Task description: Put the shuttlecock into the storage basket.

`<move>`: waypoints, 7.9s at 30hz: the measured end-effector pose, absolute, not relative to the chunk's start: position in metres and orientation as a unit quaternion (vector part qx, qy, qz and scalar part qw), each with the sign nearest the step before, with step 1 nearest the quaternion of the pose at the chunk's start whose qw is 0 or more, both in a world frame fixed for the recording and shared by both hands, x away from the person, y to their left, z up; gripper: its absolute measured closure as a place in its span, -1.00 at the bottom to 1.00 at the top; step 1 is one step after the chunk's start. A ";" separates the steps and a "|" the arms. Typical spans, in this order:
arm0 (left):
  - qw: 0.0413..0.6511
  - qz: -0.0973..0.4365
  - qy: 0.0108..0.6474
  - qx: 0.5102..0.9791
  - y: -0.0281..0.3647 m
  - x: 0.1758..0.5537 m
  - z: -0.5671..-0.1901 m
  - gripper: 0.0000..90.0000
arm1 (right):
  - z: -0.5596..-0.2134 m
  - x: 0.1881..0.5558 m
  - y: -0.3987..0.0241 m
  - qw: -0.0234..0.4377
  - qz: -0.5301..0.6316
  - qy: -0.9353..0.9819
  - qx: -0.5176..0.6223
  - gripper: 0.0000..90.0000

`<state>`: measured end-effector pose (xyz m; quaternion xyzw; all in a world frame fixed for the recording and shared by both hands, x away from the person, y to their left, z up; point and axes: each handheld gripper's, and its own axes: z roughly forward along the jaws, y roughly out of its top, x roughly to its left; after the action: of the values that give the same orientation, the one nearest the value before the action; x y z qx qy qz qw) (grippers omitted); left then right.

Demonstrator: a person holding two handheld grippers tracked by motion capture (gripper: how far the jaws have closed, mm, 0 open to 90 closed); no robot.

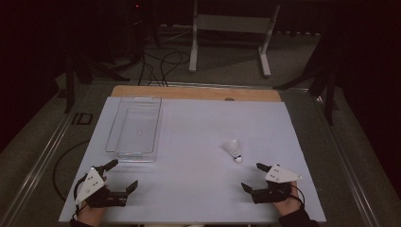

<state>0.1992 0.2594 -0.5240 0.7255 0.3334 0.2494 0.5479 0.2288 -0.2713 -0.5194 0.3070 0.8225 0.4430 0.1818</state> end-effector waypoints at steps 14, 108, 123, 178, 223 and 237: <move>0.548 0.250 0.331 0.726 0.259 0.200 -0.524 -1.00 | -0.515 0.223 -0.268 0.202 0.444 0.821 0.296 -0.81; 0.550 0.250 0.335 0.723 0.261 0.196 -0.524 -1.00 | -0.426 0.243 -0.256 0.262 0.435 0.793 0.336 -0.81; 0.550 0.251 0.335 0.723 0.261 0.196 -0.524 -1.00 | -0.413 0.257 -0.250 0.270 0.421 0.787 0.360 -0.81; 0.549 0.252 0.335 0.723 0.261 0.196 -0.524 -1.00 | -0.443 0.303 -0.214 0.179 0.303 0.821 0.450 -0.81; 0.551 0.249 0.334 0.723 0.261 0.196 -0.524 -1.00 | -0.489 0.336 -0.200 0.040 0.157 0.832 0.531 -0.73; 0.552 0.247 0.334 0.723 0.261 0.197 -0.525 -1.00 | -0.501 0.349 -0.197 0.019 0.106 0.830 0.547 -0.32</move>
<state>0.1967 0.2610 -0.5249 0.7231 0.3342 0.2471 0.5517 0.3487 -0.1967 -0.5009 0.5470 0.8301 0.1064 0.0193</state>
